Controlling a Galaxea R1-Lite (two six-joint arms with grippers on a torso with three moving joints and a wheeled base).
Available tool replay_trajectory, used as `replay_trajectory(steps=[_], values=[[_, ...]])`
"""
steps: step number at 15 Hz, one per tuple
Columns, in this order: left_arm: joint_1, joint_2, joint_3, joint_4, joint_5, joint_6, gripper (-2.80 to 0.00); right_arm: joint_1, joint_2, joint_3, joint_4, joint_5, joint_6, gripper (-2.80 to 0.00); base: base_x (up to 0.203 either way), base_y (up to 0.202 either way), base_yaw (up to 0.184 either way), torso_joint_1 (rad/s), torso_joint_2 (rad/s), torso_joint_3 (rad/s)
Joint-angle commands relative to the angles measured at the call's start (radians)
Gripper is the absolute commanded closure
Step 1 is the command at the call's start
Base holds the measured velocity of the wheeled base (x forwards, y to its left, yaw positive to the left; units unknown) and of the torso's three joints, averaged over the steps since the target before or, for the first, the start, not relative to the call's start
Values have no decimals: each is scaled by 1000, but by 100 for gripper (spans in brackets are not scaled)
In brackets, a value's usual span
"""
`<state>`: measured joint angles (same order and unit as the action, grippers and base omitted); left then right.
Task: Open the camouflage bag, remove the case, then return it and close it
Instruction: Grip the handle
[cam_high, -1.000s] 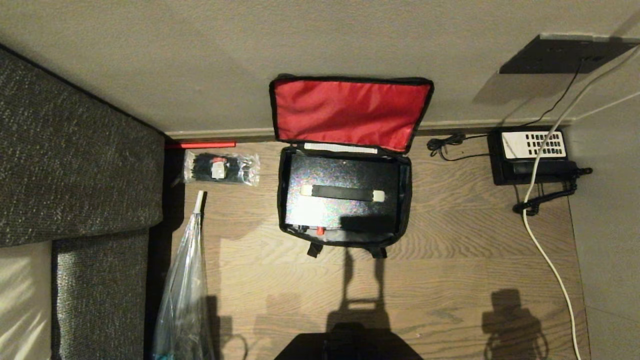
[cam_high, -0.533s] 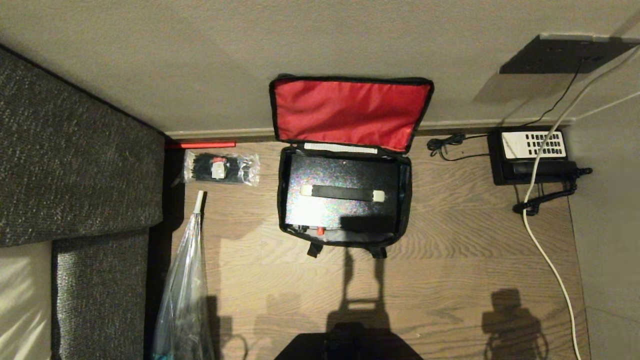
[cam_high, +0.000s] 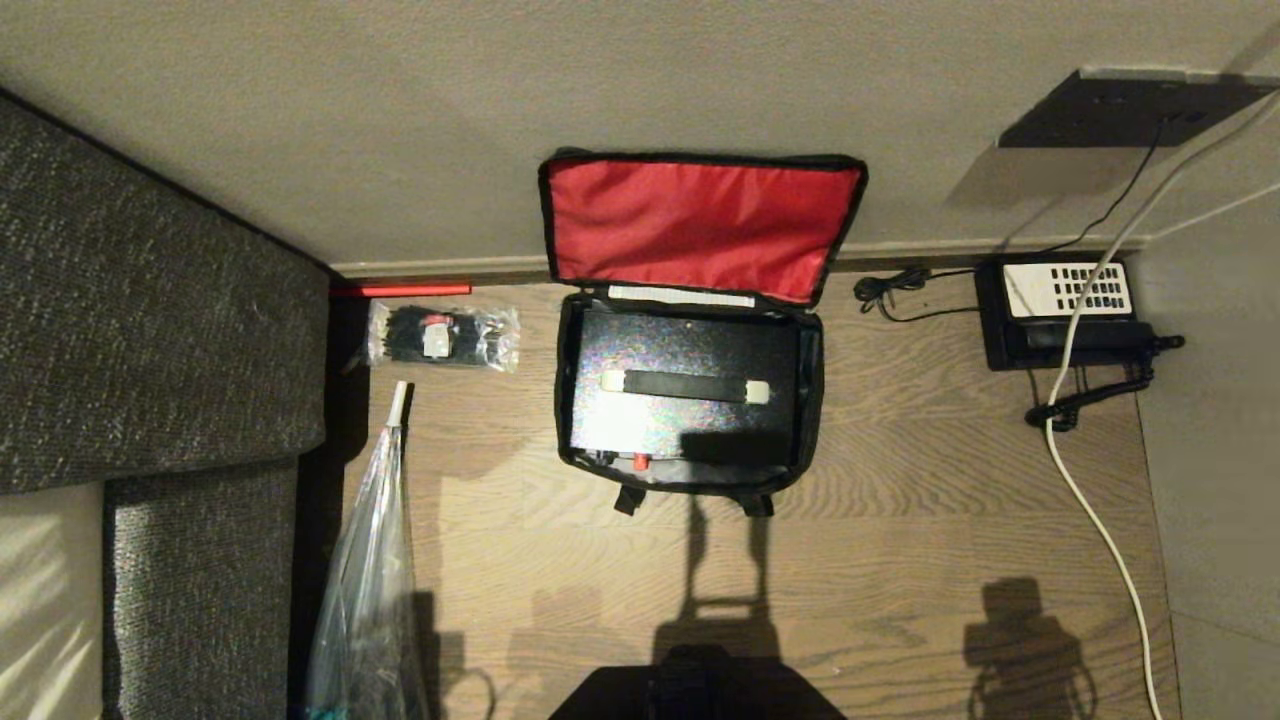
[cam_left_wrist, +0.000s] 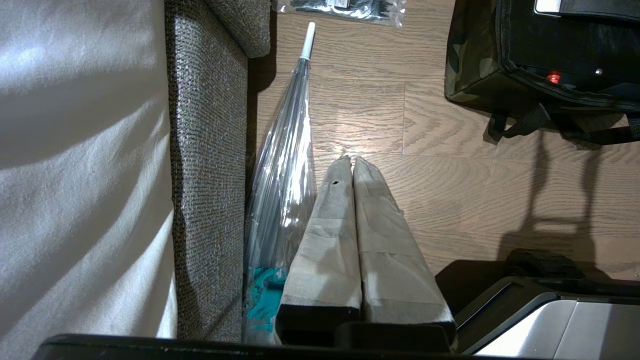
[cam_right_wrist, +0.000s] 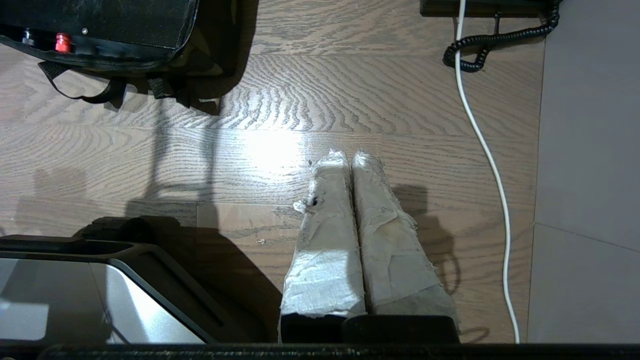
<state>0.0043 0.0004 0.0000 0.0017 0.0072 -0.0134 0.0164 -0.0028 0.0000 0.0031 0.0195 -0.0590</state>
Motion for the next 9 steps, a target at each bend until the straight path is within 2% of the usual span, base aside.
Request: replay_trajectory(steps=[1, 5, 9], values=[[0, -2, 3, 0, 0, -2, 0, 0, -2, 0, 0, 0, -1, 0, 0, 0, 0, 0, 0, 0], [0, -2, 3, 0, 0, -3, 0, 0, -2, 0, 0, 0, -1, 0, 0, 0, 0, 0, 0, 0], [0, -2, 3, 0, 0, -2, 0, 0, -2, 0, 0, 0, -1, 0, -135, 0, 1, 3, 2, 2]])
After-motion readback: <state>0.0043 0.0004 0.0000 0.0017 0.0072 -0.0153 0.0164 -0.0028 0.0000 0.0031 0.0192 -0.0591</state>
